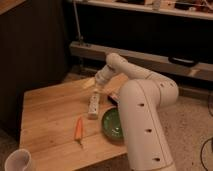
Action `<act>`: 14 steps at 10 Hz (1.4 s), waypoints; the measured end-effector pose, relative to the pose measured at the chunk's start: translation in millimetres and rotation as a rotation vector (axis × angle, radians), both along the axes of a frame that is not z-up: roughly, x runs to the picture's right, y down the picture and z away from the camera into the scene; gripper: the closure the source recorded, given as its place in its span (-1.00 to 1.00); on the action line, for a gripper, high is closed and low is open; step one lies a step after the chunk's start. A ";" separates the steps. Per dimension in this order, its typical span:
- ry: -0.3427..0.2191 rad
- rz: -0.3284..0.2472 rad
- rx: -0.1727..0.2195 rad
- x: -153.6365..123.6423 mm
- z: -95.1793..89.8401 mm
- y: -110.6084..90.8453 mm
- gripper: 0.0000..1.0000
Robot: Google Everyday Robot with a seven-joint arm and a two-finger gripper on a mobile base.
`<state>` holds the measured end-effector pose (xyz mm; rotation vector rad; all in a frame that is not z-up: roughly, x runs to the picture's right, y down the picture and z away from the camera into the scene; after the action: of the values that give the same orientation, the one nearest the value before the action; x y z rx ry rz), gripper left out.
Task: Stand the bottle upright
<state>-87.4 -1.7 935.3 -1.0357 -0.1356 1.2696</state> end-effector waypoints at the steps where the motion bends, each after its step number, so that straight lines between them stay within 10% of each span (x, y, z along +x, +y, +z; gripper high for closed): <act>1: 0.005 -0.002 -0.001 -0.3 2.0 0.2 -0.60; 14: 0.148 -0.008 -0.031 7.8 19.4 7.4 -0.60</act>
<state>-79.6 5.7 954.6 -0.9641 0.0020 1.3397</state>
